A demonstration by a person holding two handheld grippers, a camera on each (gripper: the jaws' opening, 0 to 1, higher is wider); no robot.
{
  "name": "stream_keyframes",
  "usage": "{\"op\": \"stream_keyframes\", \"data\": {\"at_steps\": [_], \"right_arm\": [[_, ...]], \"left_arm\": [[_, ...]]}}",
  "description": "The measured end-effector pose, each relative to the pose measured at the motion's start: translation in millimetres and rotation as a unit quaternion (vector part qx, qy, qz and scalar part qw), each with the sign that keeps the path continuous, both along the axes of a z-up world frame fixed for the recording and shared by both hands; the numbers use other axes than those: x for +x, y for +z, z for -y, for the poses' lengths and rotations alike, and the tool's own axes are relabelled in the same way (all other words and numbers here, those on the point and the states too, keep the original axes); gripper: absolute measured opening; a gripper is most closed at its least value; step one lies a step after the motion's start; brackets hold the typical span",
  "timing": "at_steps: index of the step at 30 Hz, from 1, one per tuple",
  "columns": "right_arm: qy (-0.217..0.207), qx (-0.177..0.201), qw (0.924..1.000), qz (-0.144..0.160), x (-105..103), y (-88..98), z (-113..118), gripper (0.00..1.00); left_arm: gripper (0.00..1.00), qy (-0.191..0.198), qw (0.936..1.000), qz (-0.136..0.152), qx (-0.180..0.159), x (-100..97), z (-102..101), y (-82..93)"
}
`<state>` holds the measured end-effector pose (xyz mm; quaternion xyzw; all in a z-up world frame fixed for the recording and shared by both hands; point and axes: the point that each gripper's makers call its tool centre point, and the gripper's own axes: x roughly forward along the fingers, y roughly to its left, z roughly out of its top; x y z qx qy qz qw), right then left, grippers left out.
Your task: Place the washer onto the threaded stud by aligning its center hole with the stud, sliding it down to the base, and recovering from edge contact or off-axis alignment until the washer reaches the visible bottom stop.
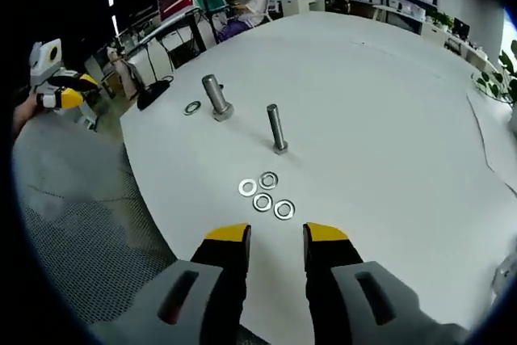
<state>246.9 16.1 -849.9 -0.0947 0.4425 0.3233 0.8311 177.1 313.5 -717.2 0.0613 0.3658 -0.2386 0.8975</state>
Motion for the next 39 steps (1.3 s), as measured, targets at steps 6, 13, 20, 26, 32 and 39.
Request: {"op": "stream_keyframes", "data": {"at_steps": [6,13,20,26,32,39], "right_arm": [[0.018,-0.025,0.9995,0.001,6,-4.5,5,0.27],[0.037,-0.039,0.9986,0.003,9,-8.5,7,0.26],[0.047,-0.048,0.9977,-0.002,8,-11.7,6,0.26],[0.056,-0.049,0.9972,-0.004,5,-15.3,5,0.26],[0.071,-0.058,0.9957,-0.003,5,-16.3,6,0.26],[0.109,-0.076,0.9912,0.003,3,-17.3,5,0.27]], "left_arm": [[0.28,-0.001,1.0000,0.000,-0.002,0.3,0,-0.6],[0.28,0.001,1.0000,0.003,-0.004,0.9,0,0.5],[0.28,-0.001,1.0000,-0.001,-0.002,0.0,1,-0.4],[0.28,-0.001,1.0000,-0.005,-0.003,-0.1,1,-2.2],[0.28,0.000,1.0000,-0.006,-0.003,-0.2,1,-2.6],[0.28,-0.001,1.0000,-0.005,-0.001,-0.9,1,-2.6]]}}
